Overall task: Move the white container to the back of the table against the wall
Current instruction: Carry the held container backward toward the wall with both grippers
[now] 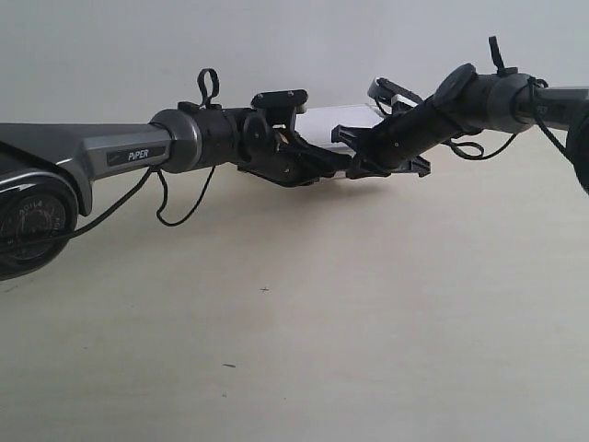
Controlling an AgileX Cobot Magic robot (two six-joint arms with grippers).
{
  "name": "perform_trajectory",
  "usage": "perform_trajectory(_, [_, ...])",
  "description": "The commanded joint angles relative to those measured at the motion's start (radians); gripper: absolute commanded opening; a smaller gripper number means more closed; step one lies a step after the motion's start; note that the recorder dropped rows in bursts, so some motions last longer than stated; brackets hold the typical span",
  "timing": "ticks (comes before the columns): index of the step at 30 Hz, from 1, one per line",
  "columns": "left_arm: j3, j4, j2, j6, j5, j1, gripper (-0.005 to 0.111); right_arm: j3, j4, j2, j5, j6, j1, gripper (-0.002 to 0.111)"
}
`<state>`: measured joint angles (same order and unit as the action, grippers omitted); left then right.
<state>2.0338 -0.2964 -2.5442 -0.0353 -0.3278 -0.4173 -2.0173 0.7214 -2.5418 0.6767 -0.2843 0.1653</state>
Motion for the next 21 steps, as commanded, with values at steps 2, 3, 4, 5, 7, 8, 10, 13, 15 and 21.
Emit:
perform_trajectory(2, [0.008,-0.006,0.002,0.005,-0.004,0.002,0.000,-0.072,0.014,-0.027,-0.010,-0.001,0.001,0.000])
perform_trajectory(3, [0.008,-0.006,0.002,0.006,-0.013,0.002,0.000,-0.084,0.020,-0.031,-0.010,-0.001,0.003,0.000])
perform_trajectory(4, [0.008,-0.008,0.002,0.012,-0.028,0.002,0.000,-0.099,0.024,-0.038,-0.008,-0.001,0.003,0.000])
perform_trajectory(5, [0.008,-0.010,0.002,0.018,-0.046,0.002,0.000,-0.115,0.027,-0.047,-0.006,-0.001,0.003,0.000])
perform_trajectory(7, [0.008,-0.034,0.002,0.058,-0.073,0.002,0.000,-0.147,0.027,-0.068,0.005,0.021,0.003,0.000])
perform_trajectory(8, [0.008,-0.058,0.002,0.088,-0.081,0.002,0.000,-0.159,0.027,-0.075,0.007,0.024,0.003,0.000])
perform_trajectory(10, [0.008,-0.118,0.004,0.149,-0.083,0.002,0.000,-0.178,0.027,-0.090,0.007,0.029,0.003,0.000])
perform_trajectory(13, [0.008,-0.179,0.004,0.209,-0.083,0.004,0.000,-0.185,0.027,-0.096,-0.006,0.045,0.003,0.000])
perform_trajectory(15, [0.008,-0.181,0.006,0.216,-0.085,0.009,0.000,-0.185,0.029,-0.096,-0.019,0.045,0.003,0.000])
perform_trajectory(21, [0.008,-0.181,0.014,0.220,-0.090,0.011,0.000,-0.185,0.046,-0.097,-0.071,0.047,0.009,0.000])
